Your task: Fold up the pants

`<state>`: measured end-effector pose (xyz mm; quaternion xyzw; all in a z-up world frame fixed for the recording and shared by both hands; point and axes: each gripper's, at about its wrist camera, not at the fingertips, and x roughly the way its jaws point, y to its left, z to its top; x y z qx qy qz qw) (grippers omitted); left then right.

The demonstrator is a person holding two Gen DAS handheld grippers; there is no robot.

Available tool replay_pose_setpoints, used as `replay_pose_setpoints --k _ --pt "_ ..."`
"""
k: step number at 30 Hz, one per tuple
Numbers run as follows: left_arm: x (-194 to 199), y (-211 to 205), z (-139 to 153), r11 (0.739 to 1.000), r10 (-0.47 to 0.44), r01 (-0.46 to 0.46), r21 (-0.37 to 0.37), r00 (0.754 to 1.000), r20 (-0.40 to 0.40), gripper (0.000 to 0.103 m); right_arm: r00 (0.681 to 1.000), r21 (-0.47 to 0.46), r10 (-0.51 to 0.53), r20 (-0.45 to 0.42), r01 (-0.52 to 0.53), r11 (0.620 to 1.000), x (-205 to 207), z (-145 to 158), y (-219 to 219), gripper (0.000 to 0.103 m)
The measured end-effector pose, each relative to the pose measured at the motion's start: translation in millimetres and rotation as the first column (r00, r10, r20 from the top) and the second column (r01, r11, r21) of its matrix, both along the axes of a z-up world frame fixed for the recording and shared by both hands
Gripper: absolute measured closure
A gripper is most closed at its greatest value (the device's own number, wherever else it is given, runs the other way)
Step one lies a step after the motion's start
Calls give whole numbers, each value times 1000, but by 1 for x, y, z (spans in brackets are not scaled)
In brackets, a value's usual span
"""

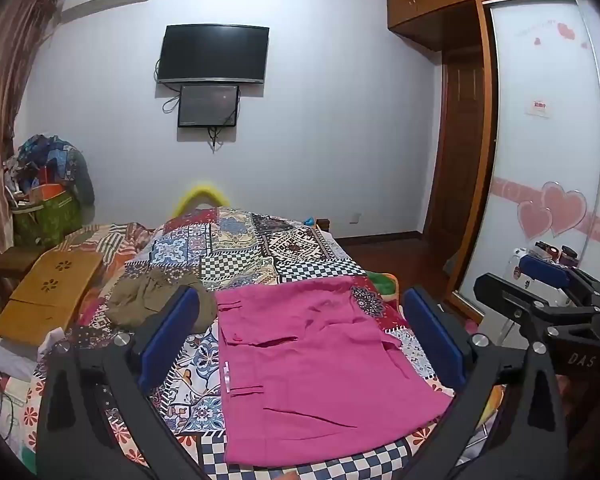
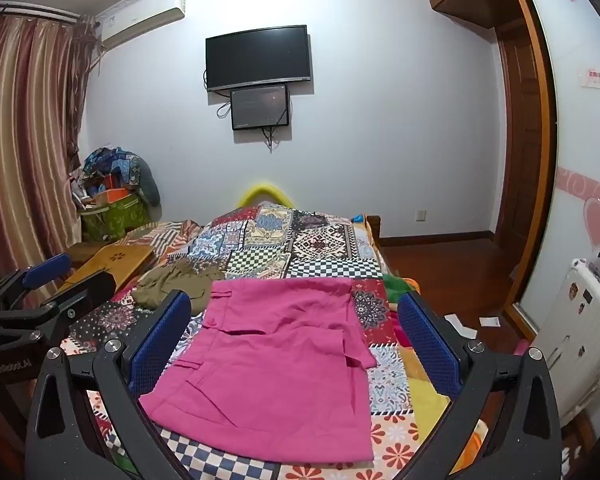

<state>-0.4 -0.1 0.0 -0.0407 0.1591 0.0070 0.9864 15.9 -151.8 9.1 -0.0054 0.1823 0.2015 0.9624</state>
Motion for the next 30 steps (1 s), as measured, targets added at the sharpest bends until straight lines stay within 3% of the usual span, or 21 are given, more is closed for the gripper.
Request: replay_pose_setpoints --k 30 --pt "-1 1 1 1000 18 -18 -5 1000 -6 0 1000 -2 3 -8 -3 1000 -1 2 3 0"
